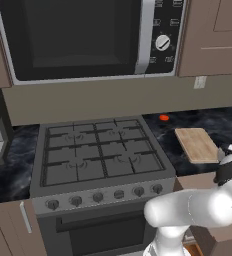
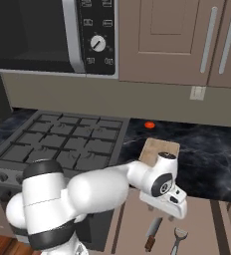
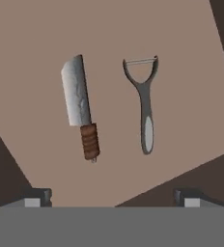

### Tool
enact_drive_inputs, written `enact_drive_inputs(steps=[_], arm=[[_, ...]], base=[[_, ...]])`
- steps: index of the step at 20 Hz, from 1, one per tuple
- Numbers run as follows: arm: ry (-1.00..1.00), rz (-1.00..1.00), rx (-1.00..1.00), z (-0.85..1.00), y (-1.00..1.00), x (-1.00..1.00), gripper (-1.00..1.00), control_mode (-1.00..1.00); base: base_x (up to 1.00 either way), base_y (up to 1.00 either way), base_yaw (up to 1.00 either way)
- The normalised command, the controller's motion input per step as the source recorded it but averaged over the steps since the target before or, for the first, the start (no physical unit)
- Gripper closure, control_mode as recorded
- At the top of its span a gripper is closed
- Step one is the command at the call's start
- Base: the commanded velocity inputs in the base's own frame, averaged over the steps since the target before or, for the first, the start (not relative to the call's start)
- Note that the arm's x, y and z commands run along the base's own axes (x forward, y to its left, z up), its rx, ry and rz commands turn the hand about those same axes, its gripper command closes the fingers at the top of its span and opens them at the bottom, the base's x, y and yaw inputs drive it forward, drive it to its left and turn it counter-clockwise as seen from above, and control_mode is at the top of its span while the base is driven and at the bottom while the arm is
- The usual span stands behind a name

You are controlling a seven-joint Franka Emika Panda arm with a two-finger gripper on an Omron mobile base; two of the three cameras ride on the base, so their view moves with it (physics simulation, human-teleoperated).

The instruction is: Open the drawer on the right and place the cutting tools on the cutting board.

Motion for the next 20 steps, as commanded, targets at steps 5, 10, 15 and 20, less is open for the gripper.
enact_drive_inputs(steps=[5,10,15,20], arm=[[-0.08,0.21,0.16,-0.46,-0.11,0.0,-1.0,-1.0],[-0.08,0.2,0.25,-0.44,-0.09,0.0,-1.0,-1.0],[-0.03,0.1,0.03,-0.13,-0.06,0.03,-1.0,-1.0],[0.02,0.03,-0.02,-0.3,0.0,0.15,-1.0,-1.0]], base=[[0.0,0.0,0.0],[0.0,0.0,0.0],[0.0,0.0,0.0],[0.0,0.0,0.0]])
